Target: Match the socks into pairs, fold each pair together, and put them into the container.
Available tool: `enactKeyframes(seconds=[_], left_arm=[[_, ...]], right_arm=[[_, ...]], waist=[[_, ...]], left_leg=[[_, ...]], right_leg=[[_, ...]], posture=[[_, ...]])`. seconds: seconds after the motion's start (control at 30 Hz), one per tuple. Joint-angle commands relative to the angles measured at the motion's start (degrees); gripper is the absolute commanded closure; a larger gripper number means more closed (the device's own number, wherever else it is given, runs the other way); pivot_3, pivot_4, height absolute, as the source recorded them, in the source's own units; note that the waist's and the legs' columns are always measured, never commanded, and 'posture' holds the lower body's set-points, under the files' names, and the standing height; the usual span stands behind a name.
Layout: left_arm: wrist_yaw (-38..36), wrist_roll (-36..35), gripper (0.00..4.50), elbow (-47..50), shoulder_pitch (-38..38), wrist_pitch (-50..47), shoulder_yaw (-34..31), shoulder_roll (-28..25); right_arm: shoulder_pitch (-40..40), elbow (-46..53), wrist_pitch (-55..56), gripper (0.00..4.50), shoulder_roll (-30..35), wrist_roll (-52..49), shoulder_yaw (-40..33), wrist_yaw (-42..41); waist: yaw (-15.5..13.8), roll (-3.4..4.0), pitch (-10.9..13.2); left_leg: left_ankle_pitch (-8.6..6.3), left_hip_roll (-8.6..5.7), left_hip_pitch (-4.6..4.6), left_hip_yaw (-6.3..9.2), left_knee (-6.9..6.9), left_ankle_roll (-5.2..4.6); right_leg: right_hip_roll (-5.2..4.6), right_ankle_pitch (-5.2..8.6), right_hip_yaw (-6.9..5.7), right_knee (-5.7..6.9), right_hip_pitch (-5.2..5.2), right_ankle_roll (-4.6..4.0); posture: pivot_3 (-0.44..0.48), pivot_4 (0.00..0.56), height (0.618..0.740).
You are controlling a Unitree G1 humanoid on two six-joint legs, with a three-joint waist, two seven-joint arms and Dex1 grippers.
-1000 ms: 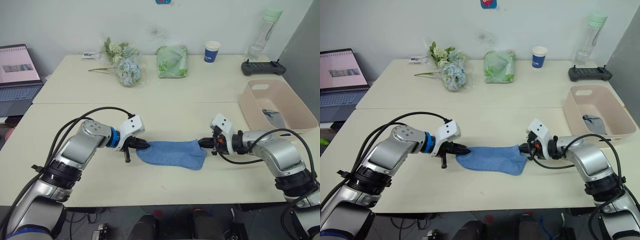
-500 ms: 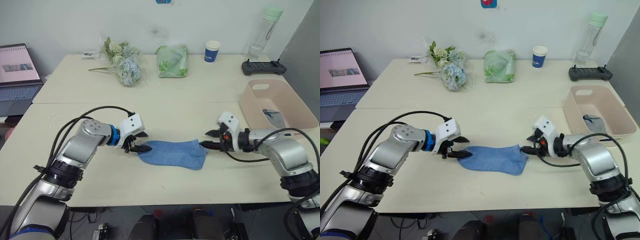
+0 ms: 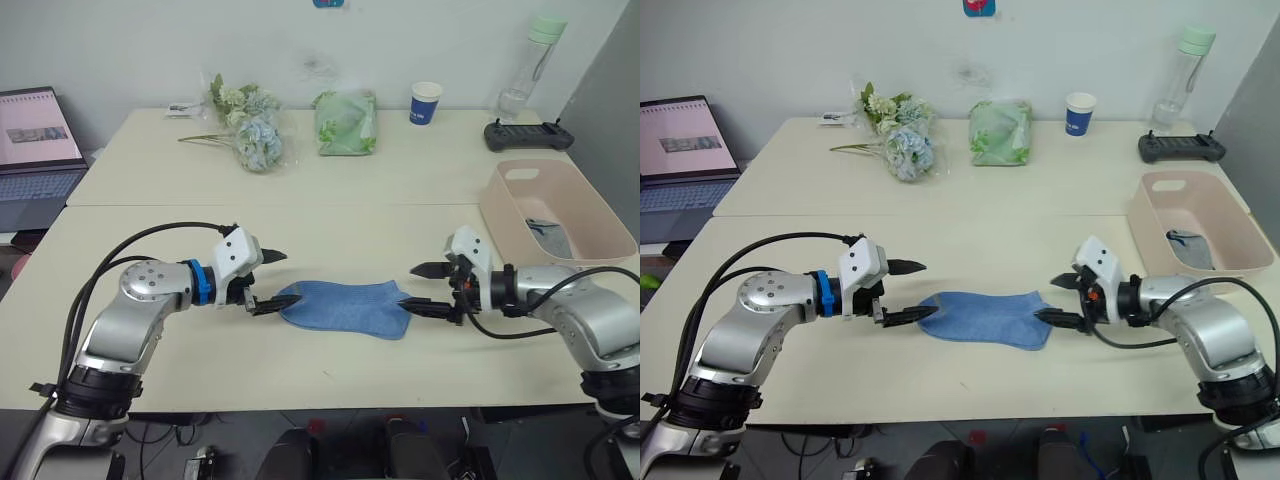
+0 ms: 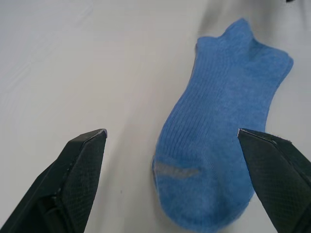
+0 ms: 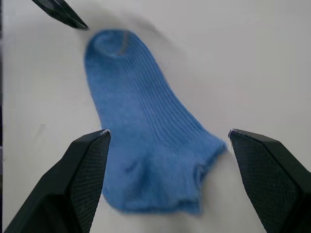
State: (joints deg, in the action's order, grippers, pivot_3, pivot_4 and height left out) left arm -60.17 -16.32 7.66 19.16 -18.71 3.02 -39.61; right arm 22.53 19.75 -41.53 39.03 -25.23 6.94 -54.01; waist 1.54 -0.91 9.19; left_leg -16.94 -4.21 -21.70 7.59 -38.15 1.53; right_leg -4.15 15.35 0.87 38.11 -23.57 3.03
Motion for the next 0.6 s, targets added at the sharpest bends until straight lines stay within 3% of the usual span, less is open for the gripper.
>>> enactKeyframes(seconds=[0.03,0.1,0.27,0.4,0.47,0.6], left_arm=[[1.75,0.14,0.42,1.83,-0.78,2.85,0.24,1.97],[2.67,-0.26,0.90,2.47,-0.92,2.66,1.16,3.96],[3.81,2.75,2.57,1.15,-0.96,4.57,5.52,6.95],[5.47,6.28,3.91,-3.09,-0.70,5.61,7.96,8.00],[5.50,7.71,4.48,-6.29,-0.92,5.59,8.72,7.54],[4.57,9.02,4.48,-8.62,-1.82,6.22,8.29,5.27]], right_arm=[[-0.36,1.60,6.94,0.71,-2.33,3.33,2.76,1.35],[-0.18,0.31,10.82,1.23,-4.67,6.34,5.18,2.86],[-0.05,-7.76,22.71,3.06,-7.97,15.90,10.62,5.17],[-1.13,-11.79,26.09,4.48,-8.17,19.20,13.32,3.89],[-1.97,-15.90,28.69,4.50,-7.20,22.42,14.01,4.61],[-4.15,-18.10,31.55,4.50,-3.51,22.75,11.87,2.42]], waist=[[0.01,0.00,0.00],[0.00,-0.01,0.00],[0.01,-0.02,-0.01],[0.04,-0.01,-0.01],[0.06,-0.02,-0.05],[0.02,-0.04,-0.09]], left_leg=[[0.00,0.00,0.00,0.00,0.00,0.00],[0.00,-0.01,0.00,-0.01,0.01,0.01],[0.01,-0.06,0.00,-0.03,-0.02,0.02],[0.01,-0.04,0.02,-0.03,-0.01,0.02],[0.01,-0.04,0.07,-0.04,0.01,0.02],[0.01,-0.06,0.19,-0.06,0.03,0.01]], right_leg=[[0.00,0.00,-0.01,-0.01,-0.01,0.00],[0.01,0.00,-0.02,-0.02,-0.02,0.00],[0.01,0.00,-0.02,0.00,-0.02,0.00],[0.04,0.00,-0.03,0.00,-0.03,0.00],[0.05,0.00,-0.02,0.00,0.00,0.00],[0.10,0.00,-0.01,-0.02,0.11,0.00]], posture=[[0.000,0.150,0.740],[0.000,0.150,0.740],[0.000,0.150,0.740],[0.000,0.150,0.740],[0.000,0.150,0.740],[0.000,0.150,0.740]])
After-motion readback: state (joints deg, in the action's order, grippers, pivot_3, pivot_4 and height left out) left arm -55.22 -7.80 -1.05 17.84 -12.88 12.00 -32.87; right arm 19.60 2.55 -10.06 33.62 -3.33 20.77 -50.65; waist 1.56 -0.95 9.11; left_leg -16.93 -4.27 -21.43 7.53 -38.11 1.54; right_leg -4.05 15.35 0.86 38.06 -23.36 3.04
